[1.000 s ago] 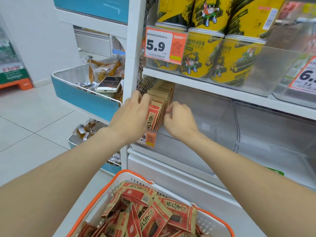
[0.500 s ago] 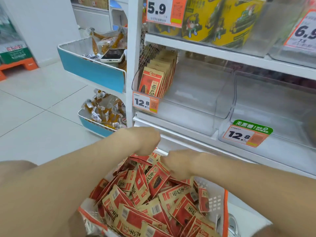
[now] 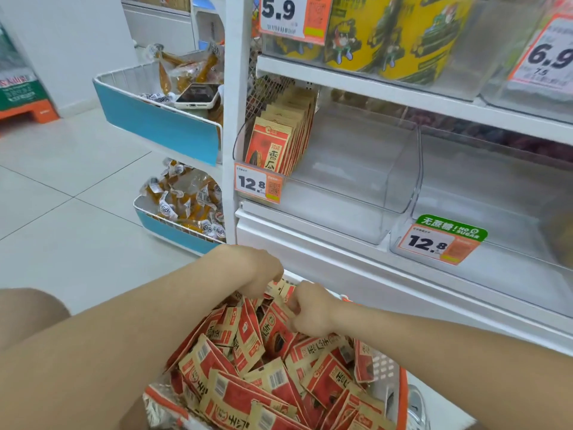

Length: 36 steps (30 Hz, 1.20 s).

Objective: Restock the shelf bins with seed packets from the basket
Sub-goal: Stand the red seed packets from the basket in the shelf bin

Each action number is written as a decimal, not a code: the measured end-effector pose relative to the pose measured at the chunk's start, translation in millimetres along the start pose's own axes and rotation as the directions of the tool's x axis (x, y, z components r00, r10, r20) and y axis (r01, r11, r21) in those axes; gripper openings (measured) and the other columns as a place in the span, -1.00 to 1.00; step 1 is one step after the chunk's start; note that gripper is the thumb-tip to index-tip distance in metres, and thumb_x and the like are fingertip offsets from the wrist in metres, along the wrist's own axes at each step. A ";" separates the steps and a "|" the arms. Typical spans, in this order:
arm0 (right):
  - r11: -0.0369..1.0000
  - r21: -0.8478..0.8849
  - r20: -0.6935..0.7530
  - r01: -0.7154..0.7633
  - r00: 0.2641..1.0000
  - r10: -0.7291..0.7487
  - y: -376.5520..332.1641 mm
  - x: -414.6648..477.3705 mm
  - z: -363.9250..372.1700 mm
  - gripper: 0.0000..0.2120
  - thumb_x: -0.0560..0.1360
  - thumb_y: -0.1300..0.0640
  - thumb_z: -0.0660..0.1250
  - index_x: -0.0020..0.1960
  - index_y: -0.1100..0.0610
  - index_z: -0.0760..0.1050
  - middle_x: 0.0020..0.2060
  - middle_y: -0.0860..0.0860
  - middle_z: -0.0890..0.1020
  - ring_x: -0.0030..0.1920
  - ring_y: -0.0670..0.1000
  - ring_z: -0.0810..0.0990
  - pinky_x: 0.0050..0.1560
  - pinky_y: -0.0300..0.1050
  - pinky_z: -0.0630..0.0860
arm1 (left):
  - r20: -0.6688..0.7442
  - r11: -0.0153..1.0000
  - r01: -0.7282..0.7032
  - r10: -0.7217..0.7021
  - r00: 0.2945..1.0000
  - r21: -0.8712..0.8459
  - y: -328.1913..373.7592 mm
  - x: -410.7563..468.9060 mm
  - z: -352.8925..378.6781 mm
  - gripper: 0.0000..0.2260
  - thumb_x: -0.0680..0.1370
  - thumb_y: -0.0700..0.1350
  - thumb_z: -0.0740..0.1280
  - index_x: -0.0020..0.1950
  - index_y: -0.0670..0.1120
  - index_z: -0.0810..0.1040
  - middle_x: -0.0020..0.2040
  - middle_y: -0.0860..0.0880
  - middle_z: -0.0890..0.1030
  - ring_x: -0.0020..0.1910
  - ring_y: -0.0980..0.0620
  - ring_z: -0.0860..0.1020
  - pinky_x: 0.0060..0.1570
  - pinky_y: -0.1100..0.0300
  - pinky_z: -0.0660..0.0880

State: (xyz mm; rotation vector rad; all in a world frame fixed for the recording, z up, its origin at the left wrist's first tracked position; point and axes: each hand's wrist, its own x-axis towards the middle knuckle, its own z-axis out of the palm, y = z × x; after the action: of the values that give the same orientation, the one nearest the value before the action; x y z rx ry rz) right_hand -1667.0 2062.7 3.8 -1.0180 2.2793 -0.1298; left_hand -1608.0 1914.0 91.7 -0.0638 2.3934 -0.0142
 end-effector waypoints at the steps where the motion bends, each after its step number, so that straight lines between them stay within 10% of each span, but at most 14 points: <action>1: 1.000 0.032 -0.026 0.002 1.000 -0.001 -1.3 2.2 -8.9 -0.74 0.50 0.21 0.40 -0.31 0.27 0.44 -0.35 0.04 0.37 -0.25 0.02 0.36 -0.25 -0.06 0.36 | -0.028 0.999 -0.023 0.022 0.999 -0.043 -4.2 1.9 -1.0 -0.37 0.64 -0.13 0.40 0.66 0.03 0.22 0.50 -0.07 0.45 0.30 -0.12 0.53 0.13 0.06 0.49; 5: 0.990 0.098 -0.224 0.100 0.972 -0.076 -10.7 -7.5 -62.9 -0.86 0.52 0.24 0.37 -0.18 0.13 0.67 -0.35 -0.05 0.57 -0.22 -0.01 0.51 -0.22 -0.10 0.42 | -0.187 0.957 -0.160 0.116 0.976 -0.240 -15.3 2.9 -15.8 -0.30 0.48 0.01 0.61 0.52 0.05 0.34 0.42 0.00 0.52 0.30 -0.06 0.54 0.29 0.00 0.51; 13: 0.888 0.319 -0.736 0.330 0.677 0.012 -31.5 -25.3 -132.4 -0.85 0.46 0.03 0.47 -0.05 -0.05 0.51 -0.28 -0.08 0.67 -0.20 -0.12 0.63 -0.24 -0.20 0.49 | -0.571 0.692 -0.411 -0.002 0.821 -0.594 -34.2 -17.7 -54.1 -0.83 0.54 -0.01 0.56 -0.01 -0.02 0.62 -0.21 0.00 0.66 -0.24 0.05 0.63 -0.28 0.13 0.54; 21: 0.913 0.356 -0.766 0.201 0.622 0.161 -46.8 -47.1 -187.2 -0.61 0.57 -0.20 0.31 -0.16 0.10 0.66 -0.39 -0.05 0.67 -0.17 -0.08 0.58 -0.15 -0.08 0.46 | -0.547 0.093 -0.570 -0.441 0.711 -0.816 -32.6 -47.3 -79.9 -0.89 0.63 -0.07 0.46 0.10 -0.08 0.71 -0.11 -0.07 0.78 -0.18 0.02 0.75 -0.33 0.19 0.63; 25: 0.840 0.510 -0.767 0.184 0.538 0.349 -42.7 -51.6 -197.9 -0.67 0.48 -0.23 0.44 -0.10 0.05 0.64 -0.24 -0.16 0.62 -0.06 -0.04 0.58 -0.06 -0.08 0.53 | -0.455 -0.039 -0.565 -0.548 0.702 -0.824 -33.1 -46.5 -86.2 -0.83 0.65 -0.05 0.43 0.16 -0.12 0.65 -0.10 -0.07 0.77 -0.14 -0.02 0.73 -0.37 0.20 0.62; 29: 0.303 0.898 -0.430 0.319 0.785 0.447 -41.7 -52.3 -188.0 -0.56 0.48 -0.05 0.56 0.22 0.16 0.55 -0.02 0.09 0.74 -0.24 0.06 0.72 -0.28 -0.09 0.64 | -0.368 -0.242 -0.609 -0.613 0.699 -0.755 -26.4 -41.1 -89.1 -0.79 0.69 -0.12 0.36 0.29 -0.16 0.54 -0.01 -0.12 0.72 -0.18 -0.02 0.70 -0.27 0.08 0.70; 32: 0.201 0.905 -0.425 0.375 0.822 0.379 -50.9 -44.9 -182.2 -0.78 0.55 0.08 0.51 0.09 0.21 0.65 -0.18 0.14 0.75 -0.37 0.00 0.65 -0.41 -0.19 0.51 | -0.370 -0.261 -0.651 -0.649 0.665 -0.712 -12.1 -35.6 -90.1 -0.79 0.72 -0.15 0.30 0.33 -0.01 0.39 0.10 -0.09 0.65 -0.11 -0.07 0.71 -0.23 0.04 0.70; 36: 0.425 0.732 -0.682 0.533 0.570 0.458 -68.4 -24.6 -179.5 -0.66 0.48 -0.14 0.45 0.07 0.08 0.53 -0.11 0.04 0.74 -0.17 0.01 0.70 -0.15 0.05 0.67 | -0.348 -0.147 -0.666 -0.759 0.550 -0.732 0.3 -33.9 -94.5 -0.79 0.70 0.15 0.26 0.11 0.02 0.45 0.14 -0.17 0.66 -0.09 -0.15 0.73 -0.33 -0.01 0.69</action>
State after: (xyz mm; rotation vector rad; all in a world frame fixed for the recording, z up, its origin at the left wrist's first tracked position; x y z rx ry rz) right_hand -1715.8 2003.8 181.7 -0.3210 2.2228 -2.1162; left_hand -1647.4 1915.2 184.0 -1.2987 2.3271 2.6179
